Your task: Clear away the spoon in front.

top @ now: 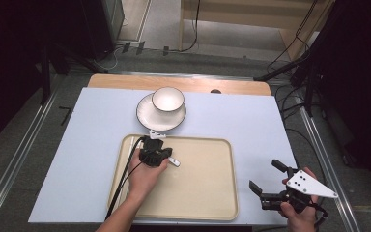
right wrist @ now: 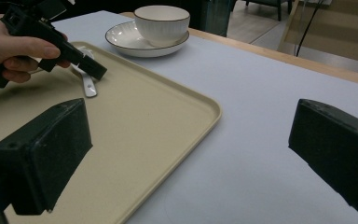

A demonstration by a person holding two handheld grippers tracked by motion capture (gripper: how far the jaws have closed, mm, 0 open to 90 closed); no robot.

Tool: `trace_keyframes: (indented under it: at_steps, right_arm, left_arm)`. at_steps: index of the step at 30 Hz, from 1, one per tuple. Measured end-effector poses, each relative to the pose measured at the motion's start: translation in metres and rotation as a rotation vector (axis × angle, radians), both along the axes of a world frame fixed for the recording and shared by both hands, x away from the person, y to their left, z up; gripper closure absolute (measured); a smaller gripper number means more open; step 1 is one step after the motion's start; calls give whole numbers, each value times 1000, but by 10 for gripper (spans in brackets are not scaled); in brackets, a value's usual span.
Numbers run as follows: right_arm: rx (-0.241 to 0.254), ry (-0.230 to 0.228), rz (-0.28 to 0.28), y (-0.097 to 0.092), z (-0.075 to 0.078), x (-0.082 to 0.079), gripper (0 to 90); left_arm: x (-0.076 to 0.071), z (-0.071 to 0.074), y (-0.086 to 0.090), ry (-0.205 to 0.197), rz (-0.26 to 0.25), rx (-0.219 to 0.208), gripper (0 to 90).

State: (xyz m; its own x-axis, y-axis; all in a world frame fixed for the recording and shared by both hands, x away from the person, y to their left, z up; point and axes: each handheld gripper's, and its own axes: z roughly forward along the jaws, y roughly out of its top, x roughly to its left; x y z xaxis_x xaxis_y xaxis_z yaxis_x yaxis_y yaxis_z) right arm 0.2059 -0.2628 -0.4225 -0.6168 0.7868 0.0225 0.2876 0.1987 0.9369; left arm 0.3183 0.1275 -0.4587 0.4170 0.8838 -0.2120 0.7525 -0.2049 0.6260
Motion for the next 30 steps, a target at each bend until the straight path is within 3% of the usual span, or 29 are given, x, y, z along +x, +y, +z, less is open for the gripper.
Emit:
trace_keyframes:
  at_steps: [7,16,26,30]
  right_arm:
    - [-1,5,0,0,0,0,0]
    - [-1,3,-1,1,0,-1,0]
    - [-4,5,0,2,0,0,0]
    - [-5,5,0,2,0,0,0]
  left_arm:
    - [-16,2,8,16,-10,15,900]
    - [-26,9,22,5,1,36,900]
    - [-33,6,42,-13,30,-22,896]
    - [-37,10,45,-54,36,-44,795]
